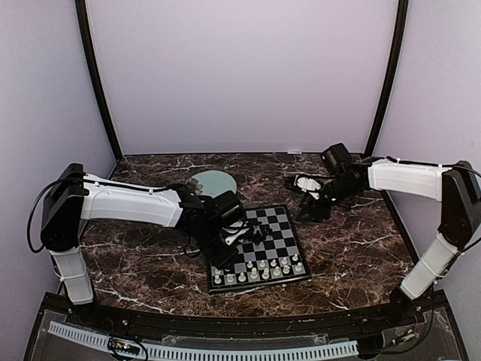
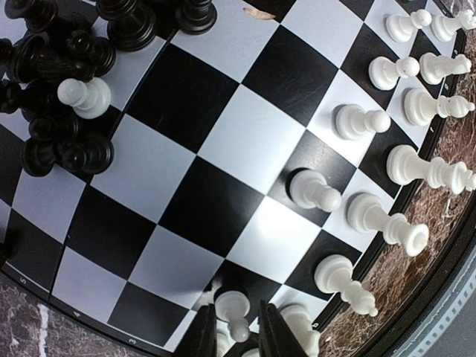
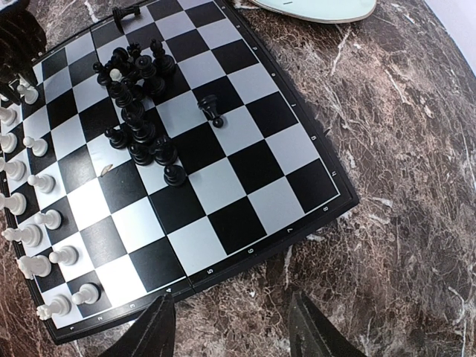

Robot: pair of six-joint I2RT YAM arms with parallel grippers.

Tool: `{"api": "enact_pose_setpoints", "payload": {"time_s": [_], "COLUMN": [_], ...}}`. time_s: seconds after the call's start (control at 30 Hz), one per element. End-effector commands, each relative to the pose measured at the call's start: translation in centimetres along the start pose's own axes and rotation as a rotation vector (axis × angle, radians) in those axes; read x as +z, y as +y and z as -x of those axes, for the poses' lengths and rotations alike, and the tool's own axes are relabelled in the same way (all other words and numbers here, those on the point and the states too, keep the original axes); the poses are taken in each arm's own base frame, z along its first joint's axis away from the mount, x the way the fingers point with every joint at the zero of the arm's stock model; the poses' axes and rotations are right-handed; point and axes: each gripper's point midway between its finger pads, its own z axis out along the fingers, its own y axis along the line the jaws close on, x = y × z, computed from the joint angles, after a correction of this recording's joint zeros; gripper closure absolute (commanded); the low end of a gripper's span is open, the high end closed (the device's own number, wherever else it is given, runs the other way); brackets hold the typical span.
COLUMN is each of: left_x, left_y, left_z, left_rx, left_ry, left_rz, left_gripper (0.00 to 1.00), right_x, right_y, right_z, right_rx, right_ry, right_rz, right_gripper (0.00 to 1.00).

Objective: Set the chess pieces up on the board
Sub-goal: Place the pawn on b2, then pick up the pawn from the chessboard.

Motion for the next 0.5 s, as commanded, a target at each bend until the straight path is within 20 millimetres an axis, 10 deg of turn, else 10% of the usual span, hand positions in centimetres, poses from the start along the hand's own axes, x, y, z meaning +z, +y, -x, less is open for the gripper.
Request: {"api": "enact_pose_setpoints", "payload": {"time_s": [0.0,0.23,0.47], "left_x": [-3.1,-6.8,-6.4], "left_y": [-0.4,0.9,2.6], "left_z": [1.4,6.3,11.0], "left_rx": [0.017,0.033,-0.03], "left_ry": [-0.067,-0.242,-0.321], "left_rz": [0.015,0.099,0.106], "left_gripper": [0.75,0.7,0.81], "right_x": [-0.3,-0.2,-0.3], "right_y": [0.5,0.5,0.5], "right_z": [0.3,0.3,0.2], "right_rx": [-0.02,-0.019,-0.021], "right_ry": [-0.012,-0.011,-0.012], "right_rz": [0.005,0.005,0.004], "right_gripper": [0.46,0.46,0.46]}}
